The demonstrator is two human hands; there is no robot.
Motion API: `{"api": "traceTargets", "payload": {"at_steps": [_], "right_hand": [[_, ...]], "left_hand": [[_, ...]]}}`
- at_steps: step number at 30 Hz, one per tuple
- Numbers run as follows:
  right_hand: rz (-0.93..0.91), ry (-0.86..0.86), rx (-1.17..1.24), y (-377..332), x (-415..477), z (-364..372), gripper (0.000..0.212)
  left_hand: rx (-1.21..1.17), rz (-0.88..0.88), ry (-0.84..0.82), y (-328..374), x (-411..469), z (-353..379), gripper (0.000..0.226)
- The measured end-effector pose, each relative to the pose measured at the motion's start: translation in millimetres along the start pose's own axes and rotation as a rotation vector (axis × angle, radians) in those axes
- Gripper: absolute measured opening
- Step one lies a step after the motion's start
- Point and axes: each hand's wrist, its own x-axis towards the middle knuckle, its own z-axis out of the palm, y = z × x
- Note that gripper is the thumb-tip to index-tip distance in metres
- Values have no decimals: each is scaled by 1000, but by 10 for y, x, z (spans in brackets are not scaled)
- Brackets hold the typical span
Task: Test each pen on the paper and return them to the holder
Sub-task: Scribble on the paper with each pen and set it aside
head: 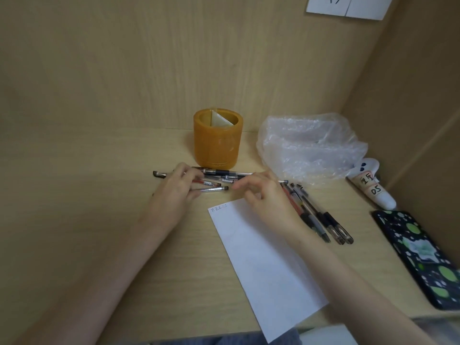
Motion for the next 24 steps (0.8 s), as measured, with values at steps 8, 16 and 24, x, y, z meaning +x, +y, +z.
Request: {"api": "traceTargets", "payload": {"at_steps": [8, 16, 24], "right_hand": [[128, 95, 292, 38, 10, 170, 23], [117, 30, 777, -18, 32, 100, 26], [123, 61, 955, 11, 20, 84, 18]], "left_hand": [[-161, 98, 144, 212, -71, -53, 11], [-340, -29, 14, 443, -183, -56, 8], [-173, -38, -38, 433, -254, 6, 24]]}}
